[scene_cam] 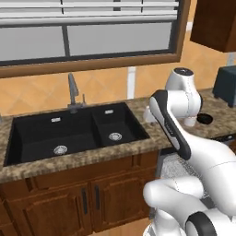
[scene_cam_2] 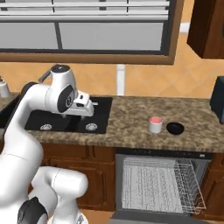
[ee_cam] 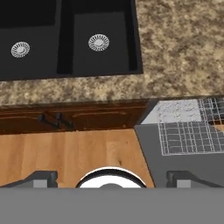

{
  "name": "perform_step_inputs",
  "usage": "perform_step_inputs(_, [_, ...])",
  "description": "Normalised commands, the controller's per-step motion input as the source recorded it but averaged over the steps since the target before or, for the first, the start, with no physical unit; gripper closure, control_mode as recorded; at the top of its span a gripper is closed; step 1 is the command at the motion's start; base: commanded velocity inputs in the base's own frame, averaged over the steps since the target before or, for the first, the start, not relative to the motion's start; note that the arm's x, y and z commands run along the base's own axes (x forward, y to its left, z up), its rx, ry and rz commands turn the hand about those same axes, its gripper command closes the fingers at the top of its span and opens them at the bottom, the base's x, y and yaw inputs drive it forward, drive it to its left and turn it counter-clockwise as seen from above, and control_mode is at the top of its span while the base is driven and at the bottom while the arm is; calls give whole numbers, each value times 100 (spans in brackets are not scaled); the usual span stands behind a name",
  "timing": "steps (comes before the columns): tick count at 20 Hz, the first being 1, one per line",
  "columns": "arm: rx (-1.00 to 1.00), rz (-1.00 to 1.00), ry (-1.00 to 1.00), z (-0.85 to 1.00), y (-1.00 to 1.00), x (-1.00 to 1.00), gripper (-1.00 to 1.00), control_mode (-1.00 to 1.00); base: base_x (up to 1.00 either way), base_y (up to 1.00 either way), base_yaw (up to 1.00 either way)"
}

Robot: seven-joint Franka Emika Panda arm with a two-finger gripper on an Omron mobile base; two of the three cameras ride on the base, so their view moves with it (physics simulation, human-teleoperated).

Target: Pick up the cup and bowl from the counter, place them in the dishwasher, and close the dishwasher door.

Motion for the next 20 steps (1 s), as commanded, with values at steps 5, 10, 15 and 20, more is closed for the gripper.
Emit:
perform_step_inputs(5, [0, 0, 0, 0, 0, 0, -100, 100, 30, 61, -73])
perform_step_inputs(10, [0, 0, 0, 0, 0, 0, -100, 100, 18, 29, -91])
perform_step_inputs(15, [0, 0, 0, 0, 0, 0, -100, 100, 15, 41, -88])
perform_step_inputs(20, [0, 0, 0, 0, 0, 0, -100, 100, 8, 94, -50])
